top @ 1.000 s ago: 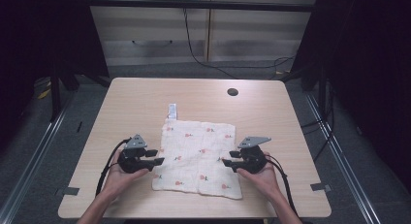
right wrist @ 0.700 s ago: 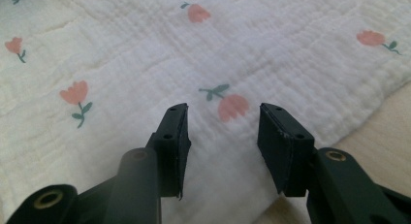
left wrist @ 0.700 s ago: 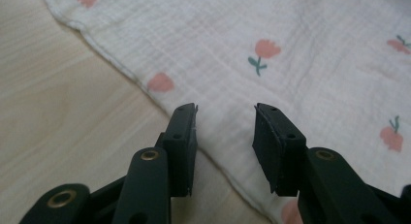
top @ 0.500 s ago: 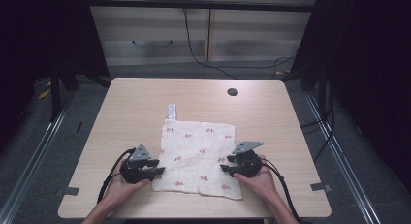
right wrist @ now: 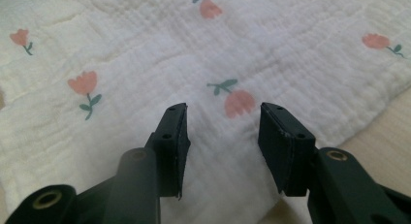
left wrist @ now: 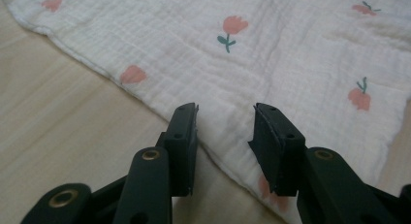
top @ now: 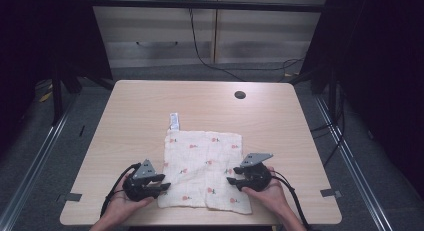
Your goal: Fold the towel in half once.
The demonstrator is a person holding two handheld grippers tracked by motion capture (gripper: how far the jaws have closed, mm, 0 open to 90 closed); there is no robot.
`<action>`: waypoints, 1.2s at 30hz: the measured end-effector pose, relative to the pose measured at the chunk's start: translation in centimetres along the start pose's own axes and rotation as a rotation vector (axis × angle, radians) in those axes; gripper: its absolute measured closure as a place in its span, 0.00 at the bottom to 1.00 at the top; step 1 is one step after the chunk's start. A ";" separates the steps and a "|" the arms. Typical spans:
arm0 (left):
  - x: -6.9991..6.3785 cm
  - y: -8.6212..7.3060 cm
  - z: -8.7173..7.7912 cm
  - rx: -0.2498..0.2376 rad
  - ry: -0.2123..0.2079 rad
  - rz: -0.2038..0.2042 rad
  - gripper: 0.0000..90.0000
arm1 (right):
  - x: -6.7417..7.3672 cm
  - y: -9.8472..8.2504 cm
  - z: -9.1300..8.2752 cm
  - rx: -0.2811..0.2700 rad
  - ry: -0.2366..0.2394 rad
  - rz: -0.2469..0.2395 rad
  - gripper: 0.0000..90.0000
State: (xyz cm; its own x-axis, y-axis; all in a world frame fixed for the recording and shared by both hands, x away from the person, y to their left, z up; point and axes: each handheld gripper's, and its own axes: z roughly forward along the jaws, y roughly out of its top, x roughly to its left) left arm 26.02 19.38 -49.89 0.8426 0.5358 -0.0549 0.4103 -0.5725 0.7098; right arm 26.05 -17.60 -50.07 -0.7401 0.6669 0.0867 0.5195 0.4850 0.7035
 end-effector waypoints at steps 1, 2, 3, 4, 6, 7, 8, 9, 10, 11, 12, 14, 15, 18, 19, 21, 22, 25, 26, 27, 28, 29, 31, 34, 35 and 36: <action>-0.2 -0.1 -0.2 0.003 -0.001 -0.003 0.67 | 0.1 -0.1 -0.1 0.005 0.003 0.001 0.60; -0.3 -0.2 -0.4 0.015 0.005 0.019 0.67 | 0.2 -0.1 -0.2 0.011 0.002 0.000 0.60; -0.5 -0.3 -0.5 0.014 -0.014 0.018 0.67 | 0.3 -0.1 -0.3 0.014 0.004 -0.014 0.61; -0.6 -0.4 -0.6 0.017 -0.017 0.018 0.67 | 0.3 -0.1 -0.4 0.024 0.003 -0.019 0.61; -0.5 -0.4 -0.7 0.021 -0.021 0.008 0.67 | 0.1 -0.1 -0.5 0.031 0.004 -0.011 0.62; -0.4 -0.4 -0.7 0.023 -0.020 0.001 0.67 | -0.1 -0.1 -0.5 0.030 0.011 -0.003 0.63; -0.3 -0.4 -0.7 0.026 -0.024 -0.001 0.68 | -0.2 -0.1 -0.6 0.033 0.005 0.001 0.63; -0.3 -0.4 -0.7 0.021 -0.025 -0.015 0.68 | -0.3 -0.1 -0.6 0.030 0.005 0.005 0.63; -0.2 -0.4 -0.8 0.028 -0.028 -0.012 0.67 | -0.5 -0.1 -0.6 0.025 0.014 0.014 0.62; -0.2 -0.3 -0.7 0.030 -0.031 -0.027 0.66 | -0.5 -0.1 -0.6 0.023 0.022 0.023 0.60; -0.1 -0.2 -0.7 0.035 -0.041 -0.035 0.65 | -0.6 -0.1 -0.6 0.024 0.029 0.027 0.60; 0.5 0.1 -0.8 0.007 -0.071 -0.079 0.65 | -0.7 0.1 -0.6 0.018 0.038 0.033 0.59; 0.6 0.2 -0.9 0.002 -0.073 -0.084 0.65 | -1.0 0.5 -0.8 0.014 0.030 0.028 0.59; 1.9 1.4 -1.1 -0.025 -0.057 -0.096 0.63 | -2.2 1.3 -1.2 0.007 -0.020 0.039 0.61; 2.4 1.8 -1.1 -0.030 -0.049 -0.092 0.62 | -2.8 1.6 -1.3 0.003 -0.018 0.050 0.61; 3.6 2.5 -1.0 -0.044 -0.040 -0.114 0.60 | -4.2 2.0 -1.3 -0.011 -0.033 0.073 0.62; 4.3 2.9 -0.9 -0.046 -0.023 -0.110 0.60 | -4.8 2.3 -1.3 -0.020 -0.043 0.084 0.63; 6.2 3.5 -0.4 -0.064 -0.005 -0.136 0.63 | -6.6 3.1 -1.4 -0.045 -0.069 0.106 0.67; 6.7 3.6 -0.3 -0.090 0.002 -0.146 0.64 | -7.1 3.4 -1.4 -0.049 -0.072 0.114 0.67; 7.2 3.7 -0.1 -0.101 -0.001 -0.155 0.64 | -7.7 3.7 -1.3 -0.055 -0.083 0.129 0.68; 7.5 3.8 0.0 -0.098 0.001 -0.164 0.65 | -8.2 3.9 -1.0 -0.066 -0.088 0.146 0.69; 7.8 3.9 0.1 -0.104 0.010 -0.167 0.65 | -8.7 4.1 -0.7 -0.068 -0.089 0.147 0.69; 8.2 3.9 0.2 -0.108 0.007 -0.186 0.65 | -9.9 4.6 0.3 -0.059 -0.084 0.144 0.71; 8.8 4.0 0.2 -0.100 0.019 -0.189 0.65 | -11.4 5.0 1.6 -0.054 -0.085 0.156 0.75; 9.0 4.0 0.2 -0.102 0.023 -0.192 0.65 | -11.7 5.2 1.9 -0.048 -0.098 0.159 0.74; 9.2 4.1 0.2 -0.101 0.023 -0.199 0.64 | -12.0 5.3 2.3 -0.044 -0.108 0.157 0.74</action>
State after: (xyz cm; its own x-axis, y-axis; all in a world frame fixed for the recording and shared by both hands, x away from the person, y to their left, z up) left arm 35.55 21.87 -47.65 0.7396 0.6470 -0.1855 0.5298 -0.3897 0.7532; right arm 38.64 -21.77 -48.98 -0.5999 0.7906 0.1230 0.6037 0.3464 0.7180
